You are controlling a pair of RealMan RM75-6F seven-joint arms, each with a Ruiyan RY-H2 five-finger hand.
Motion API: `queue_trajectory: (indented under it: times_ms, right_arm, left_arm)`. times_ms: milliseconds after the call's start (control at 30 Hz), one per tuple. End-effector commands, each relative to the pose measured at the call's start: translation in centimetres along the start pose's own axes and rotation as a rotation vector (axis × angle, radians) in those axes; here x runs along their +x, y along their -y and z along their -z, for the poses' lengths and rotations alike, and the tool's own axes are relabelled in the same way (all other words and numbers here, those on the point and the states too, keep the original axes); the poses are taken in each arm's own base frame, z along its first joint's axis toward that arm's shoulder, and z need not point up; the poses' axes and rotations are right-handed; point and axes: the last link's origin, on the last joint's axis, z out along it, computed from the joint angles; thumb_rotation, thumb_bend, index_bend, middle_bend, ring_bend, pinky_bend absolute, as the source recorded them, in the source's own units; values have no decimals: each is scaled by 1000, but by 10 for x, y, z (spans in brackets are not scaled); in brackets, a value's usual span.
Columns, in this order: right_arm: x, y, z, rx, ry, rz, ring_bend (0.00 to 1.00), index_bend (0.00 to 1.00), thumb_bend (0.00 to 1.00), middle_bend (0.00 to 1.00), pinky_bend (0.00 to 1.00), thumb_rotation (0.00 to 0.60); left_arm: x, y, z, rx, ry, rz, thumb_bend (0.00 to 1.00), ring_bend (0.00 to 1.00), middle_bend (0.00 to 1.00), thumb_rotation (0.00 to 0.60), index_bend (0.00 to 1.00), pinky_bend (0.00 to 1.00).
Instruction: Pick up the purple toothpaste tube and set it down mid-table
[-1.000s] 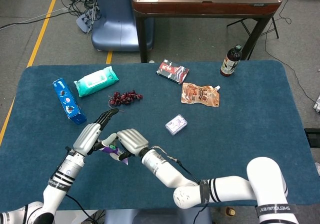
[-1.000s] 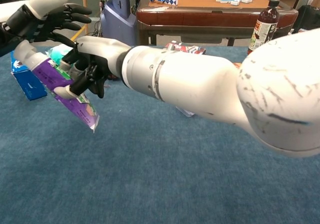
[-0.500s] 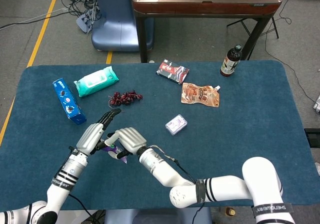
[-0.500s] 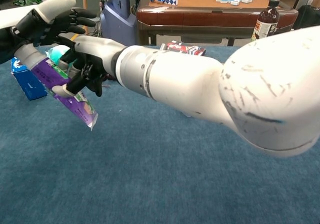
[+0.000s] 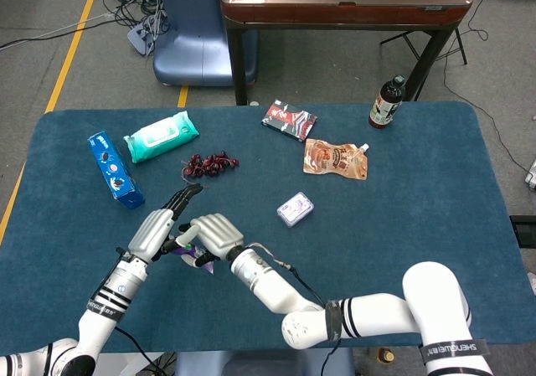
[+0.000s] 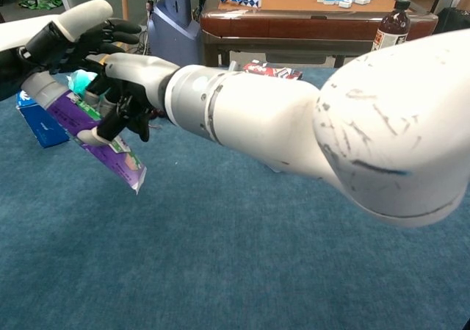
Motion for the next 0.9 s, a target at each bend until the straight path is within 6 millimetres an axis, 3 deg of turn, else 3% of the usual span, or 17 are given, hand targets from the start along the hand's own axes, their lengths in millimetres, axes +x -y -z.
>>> queue_trajectory:
  times_ms: [33,467,900]
  right_arm:
    - [-1,0,0,1,4,-3,768,939,962,819,612,600]
    - [1,-26,19,-26,57,51,768,939,963,818,612,600]
    - [35,-36,33,-45,198,367,725,939,941,782,612,600]
  left_arm:
    - [0,1,0,4,1,-3,130,12,18,0,0,128]
    - [22,13,7,46,-57,-21,130,12,18,0,0,128]
    - [41,22,17,89,-100,-57,130,12,18,0,0,128]
